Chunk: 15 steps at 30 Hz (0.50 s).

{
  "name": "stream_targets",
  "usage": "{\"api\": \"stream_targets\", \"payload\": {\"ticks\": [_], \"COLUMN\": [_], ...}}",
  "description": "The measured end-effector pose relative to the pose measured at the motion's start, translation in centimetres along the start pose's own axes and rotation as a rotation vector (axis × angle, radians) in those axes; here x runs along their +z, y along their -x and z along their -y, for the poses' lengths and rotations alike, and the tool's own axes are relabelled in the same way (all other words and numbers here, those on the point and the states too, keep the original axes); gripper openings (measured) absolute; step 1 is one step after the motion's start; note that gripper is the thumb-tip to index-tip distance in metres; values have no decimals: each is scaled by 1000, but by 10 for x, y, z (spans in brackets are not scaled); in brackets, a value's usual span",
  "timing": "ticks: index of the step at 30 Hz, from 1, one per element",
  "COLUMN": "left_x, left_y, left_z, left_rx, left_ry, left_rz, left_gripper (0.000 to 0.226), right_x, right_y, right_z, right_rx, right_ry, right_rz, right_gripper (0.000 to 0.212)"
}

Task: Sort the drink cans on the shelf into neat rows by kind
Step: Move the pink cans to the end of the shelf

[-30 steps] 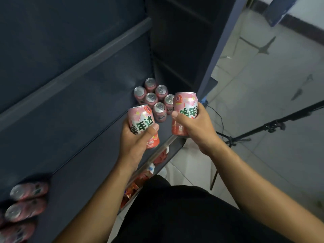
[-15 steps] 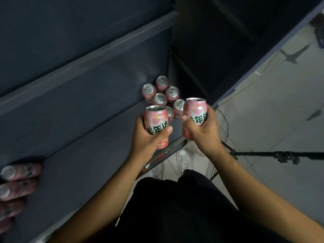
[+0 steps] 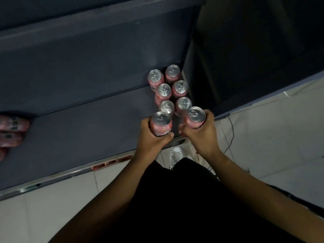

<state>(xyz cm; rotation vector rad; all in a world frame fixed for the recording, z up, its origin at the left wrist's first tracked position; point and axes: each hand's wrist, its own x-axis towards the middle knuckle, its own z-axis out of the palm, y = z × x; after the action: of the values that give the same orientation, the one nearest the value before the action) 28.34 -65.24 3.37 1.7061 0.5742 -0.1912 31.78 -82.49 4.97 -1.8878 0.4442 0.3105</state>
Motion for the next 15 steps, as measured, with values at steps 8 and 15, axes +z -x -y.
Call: {"api": "stream_targets", "payload": {"ticks": [8, 15], "left_x": [29, 55], "left_y": [-21, -36], "left_z": [47, 65], "left_rx": [-72, -63], "left_ry": [-54, -73], "left_rz": [-39, -86], "left_gripper": [76, 73], "right_x": [4, 5], "right_y": [-28, -52], "right_z": [-34, -58], "right_rx": [-11, -30], "right_ry": [109, 180], "right_rz": [15, 72], "right_gripper": [74, 82]}}
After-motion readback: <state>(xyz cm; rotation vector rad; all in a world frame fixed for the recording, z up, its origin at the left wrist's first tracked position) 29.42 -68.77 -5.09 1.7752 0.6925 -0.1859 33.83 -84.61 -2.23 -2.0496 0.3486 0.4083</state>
